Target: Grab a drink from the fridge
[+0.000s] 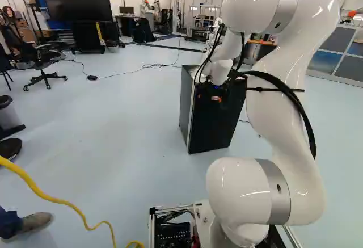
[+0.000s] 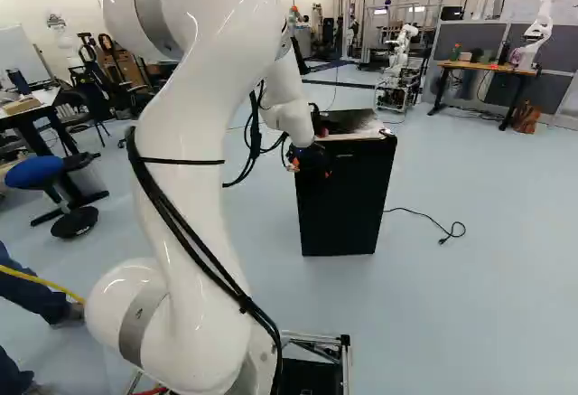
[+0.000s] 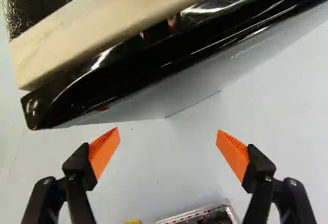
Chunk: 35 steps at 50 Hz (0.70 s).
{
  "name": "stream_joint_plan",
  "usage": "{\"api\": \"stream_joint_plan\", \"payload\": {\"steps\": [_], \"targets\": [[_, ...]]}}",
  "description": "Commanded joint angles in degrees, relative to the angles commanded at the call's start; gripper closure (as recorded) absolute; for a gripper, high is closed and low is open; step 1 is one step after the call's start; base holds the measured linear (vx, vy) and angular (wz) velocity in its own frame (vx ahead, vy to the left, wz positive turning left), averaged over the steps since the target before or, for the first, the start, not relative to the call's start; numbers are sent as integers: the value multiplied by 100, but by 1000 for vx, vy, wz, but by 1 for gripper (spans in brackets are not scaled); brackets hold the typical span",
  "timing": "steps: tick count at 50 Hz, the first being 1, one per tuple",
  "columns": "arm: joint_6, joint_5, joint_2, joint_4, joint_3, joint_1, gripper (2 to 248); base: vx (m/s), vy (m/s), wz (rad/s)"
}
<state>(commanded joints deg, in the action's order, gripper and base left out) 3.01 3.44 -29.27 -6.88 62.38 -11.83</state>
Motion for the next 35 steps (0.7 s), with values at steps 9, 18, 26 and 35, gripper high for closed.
{"api": "stream_joint_plan", "payload": {"steps": [9, 18, 26, 35], "targets": [[0, -266, 3, 0, -4, 10, 3, 0, 0, 0], [0, -366, 5, 0, -7, 17, 3, 0, 0, 0], [0, -376, 55, 0, -76, 10, 3, 0, 0, 0], [0, -380, 208, 0, -286, -15, 3, 0, 0, 0]]}}
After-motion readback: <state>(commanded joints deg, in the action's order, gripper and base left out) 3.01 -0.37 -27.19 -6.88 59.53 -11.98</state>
